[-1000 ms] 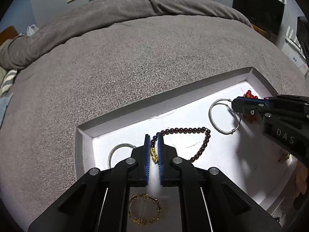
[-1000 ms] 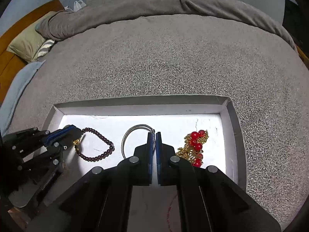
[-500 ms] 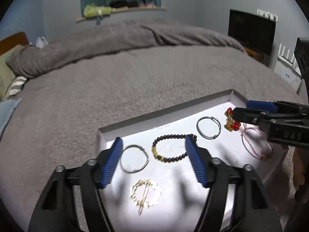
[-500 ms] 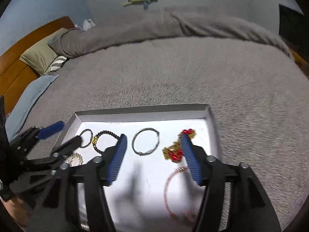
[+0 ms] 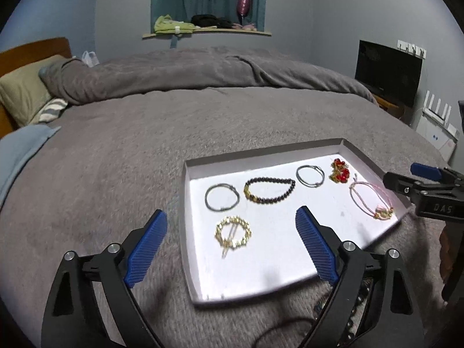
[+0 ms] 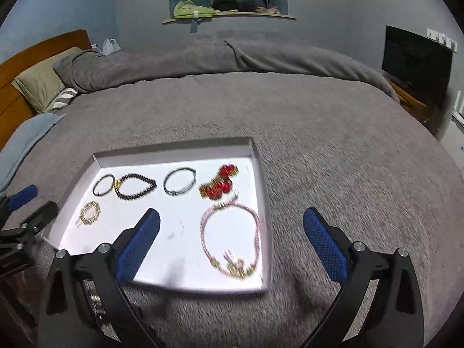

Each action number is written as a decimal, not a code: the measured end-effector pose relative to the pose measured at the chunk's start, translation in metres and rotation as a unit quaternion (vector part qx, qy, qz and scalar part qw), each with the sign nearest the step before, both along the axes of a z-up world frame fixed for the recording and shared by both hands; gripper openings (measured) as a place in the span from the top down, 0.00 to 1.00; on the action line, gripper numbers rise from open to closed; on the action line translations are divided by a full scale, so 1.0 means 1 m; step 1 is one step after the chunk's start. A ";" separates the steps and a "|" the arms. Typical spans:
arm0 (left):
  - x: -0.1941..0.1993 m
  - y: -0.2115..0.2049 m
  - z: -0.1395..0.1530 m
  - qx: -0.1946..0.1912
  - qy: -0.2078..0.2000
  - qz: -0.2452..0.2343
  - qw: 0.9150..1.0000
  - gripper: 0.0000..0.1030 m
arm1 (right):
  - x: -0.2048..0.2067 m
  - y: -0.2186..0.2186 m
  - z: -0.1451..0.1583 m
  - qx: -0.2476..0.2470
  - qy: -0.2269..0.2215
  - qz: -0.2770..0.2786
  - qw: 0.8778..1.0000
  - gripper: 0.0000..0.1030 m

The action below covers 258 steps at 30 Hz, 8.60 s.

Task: Organize jewelry
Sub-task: 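Withdraw both tools from the tray toward the black hair tie and bead bracelet, then grasp the black hair tie with the left gripper while the right gripper grasps the large black bead bracelet, then lower the hair tie and black bead bracelet into the tray and open both grippers, then withdraw both tools toward the blue beaded bracelet and pearl hair pin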

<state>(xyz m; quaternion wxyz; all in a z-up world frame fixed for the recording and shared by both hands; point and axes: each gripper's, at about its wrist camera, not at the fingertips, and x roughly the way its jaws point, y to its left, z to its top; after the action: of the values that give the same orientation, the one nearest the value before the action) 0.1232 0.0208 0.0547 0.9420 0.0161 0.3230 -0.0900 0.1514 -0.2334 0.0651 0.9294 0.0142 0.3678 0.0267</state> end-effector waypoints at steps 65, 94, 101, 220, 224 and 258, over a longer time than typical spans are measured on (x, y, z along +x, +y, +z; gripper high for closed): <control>-0.079 0.009 -0.054 -0.010 0.041 -0.047 0.998 0.43 | -0.115 0.019 -0.054 0.025 -0.016 0.127 0.991 0.05; -0.077 -0.004 -0.064 0.014 0.064 -0.081 0.995 0.95 | -0.118 0.039 -0.062 0.008 -0.011 0.151 0.988 0.56; -0.080 -0.006 -0.062 0.019 0.051 -0.082 0.995 0.96 | -0.119 0.042 -0.063 0.013 -0.008 0.164 0.986 0.79; 0.000 0.023 -0.018 -0.013 -0.016 -0.012 1.000 0.14 | -0.003 0.028 -0.016 -0.009 -0.094 0.041 0.995 0.05; -0.006 0.022 -0.019 -0.001 -0.026 -0.001 1.000 0.11 | -0.012 0.027 -0.016 -0.013 -0.103 0.035 0.994 0.05; -0.072 0.006 -0.047 -0.011 0.003 -0.044 0.999 0.09 | -0.106 0.024 -0.036 0.029 -0.084 0.116 0.989 0.05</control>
<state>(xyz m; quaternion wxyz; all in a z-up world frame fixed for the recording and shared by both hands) 0.0516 0.0267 0.0076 0.9363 0.0200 0.3236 -0.1348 0.0456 -0.2097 0.0294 0.9468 -0.0039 0.2866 0.1463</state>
